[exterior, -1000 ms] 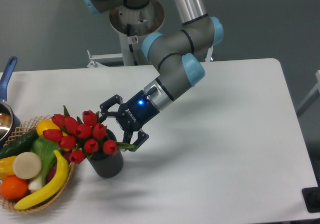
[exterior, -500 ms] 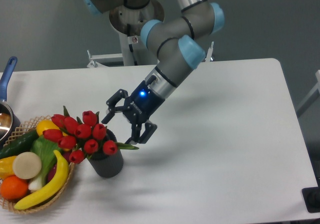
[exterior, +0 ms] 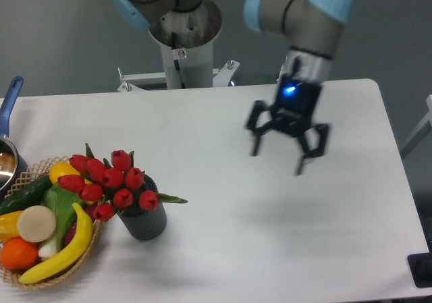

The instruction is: Insert the flowers into the vase

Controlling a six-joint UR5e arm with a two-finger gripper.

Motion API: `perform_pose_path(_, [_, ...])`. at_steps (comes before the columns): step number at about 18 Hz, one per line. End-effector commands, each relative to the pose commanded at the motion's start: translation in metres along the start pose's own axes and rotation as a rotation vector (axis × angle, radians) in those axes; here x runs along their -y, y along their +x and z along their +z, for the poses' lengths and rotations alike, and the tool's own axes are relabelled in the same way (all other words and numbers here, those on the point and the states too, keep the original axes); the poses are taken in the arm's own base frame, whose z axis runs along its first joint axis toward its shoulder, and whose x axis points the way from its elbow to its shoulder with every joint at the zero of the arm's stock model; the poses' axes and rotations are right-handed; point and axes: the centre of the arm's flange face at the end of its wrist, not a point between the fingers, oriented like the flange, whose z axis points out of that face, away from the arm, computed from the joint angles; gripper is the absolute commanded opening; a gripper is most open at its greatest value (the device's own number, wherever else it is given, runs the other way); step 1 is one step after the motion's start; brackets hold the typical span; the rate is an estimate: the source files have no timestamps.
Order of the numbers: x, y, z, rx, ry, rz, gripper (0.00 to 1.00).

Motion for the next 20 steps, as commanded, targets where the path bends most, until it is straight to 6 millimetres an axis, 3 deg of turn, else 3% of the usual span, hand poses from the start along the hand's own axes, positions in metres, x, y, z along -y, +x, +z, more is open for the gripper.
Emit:
perform_pose_path(4, [-0.021,-0.024,-0.022,0.054,-0.137,-0.010,1.00])
perform_pose_path(14, [-0.077,-0.038,-0.109,-0.115,-0.399,0.321,1.00])
perform_pose_path(20, [-0.081,-0.041,-0.120,-0.196,-0.432,0.407,1.00])
